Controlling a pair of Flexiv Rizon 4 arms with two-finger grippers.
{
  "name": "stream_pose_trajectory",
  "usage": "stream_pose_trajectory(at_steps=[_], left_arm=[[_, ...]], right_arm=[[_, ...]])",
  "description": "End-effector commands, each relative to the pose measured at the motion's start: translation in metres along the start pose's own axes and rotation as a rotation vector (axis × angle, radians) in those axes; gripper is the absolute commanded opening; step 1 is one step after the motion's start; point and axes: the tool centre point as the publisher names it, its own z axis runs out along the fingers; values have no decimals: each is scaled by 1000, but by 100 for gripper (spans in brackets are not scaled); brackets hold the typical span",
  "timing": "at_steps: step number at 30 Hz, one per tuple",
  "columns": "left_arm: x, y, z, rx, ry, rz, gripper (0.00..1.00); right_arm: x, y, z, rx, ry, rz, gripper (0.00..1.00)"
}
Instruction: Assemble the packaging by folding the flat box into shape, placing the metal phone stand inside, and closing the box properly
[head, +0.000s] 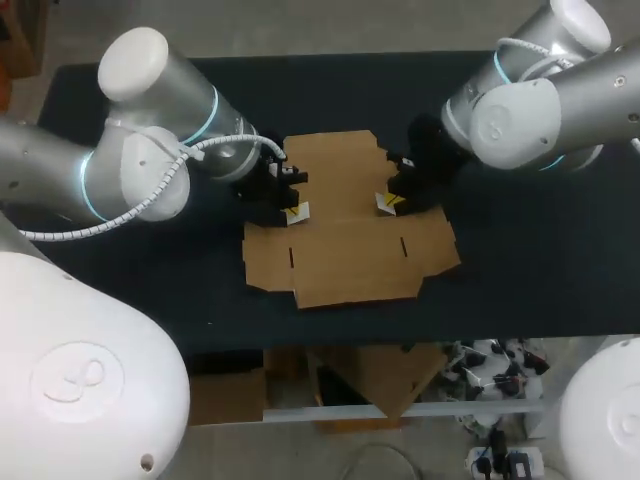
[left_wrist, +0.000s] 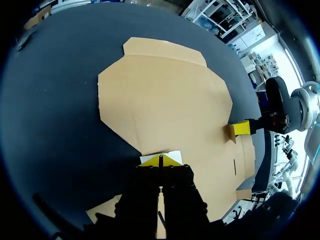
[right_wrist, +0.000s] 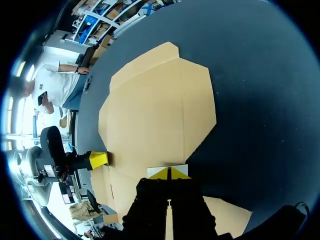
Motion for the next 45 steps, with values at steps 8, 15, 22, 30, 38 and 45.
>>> stream_pose_trajectory(at_steps=[8,15,22,30,38,45], left_arm=[[-10,-2,-32,15,36,2,0],[-17,-8,-43,12,80,0,0],[-27,-14,-51,5,124,-5,0],[-37,-17,-66,11,157,-7,85],[-45,-20,-78,13,197,4,100],[-50,-25,-86,17,215,0,100]], right_arm=[[-20,-9,-37,-47,143,-33,0],[-29,-4,-47,-46,204,-55,0],[-38,4,-57,-27,257,-86,0],[-41,8,-72,-28,269,-132,37],[-49,15,-76,-17,289,-179,66],[-51,17,-79,-27,287,-190,80]])
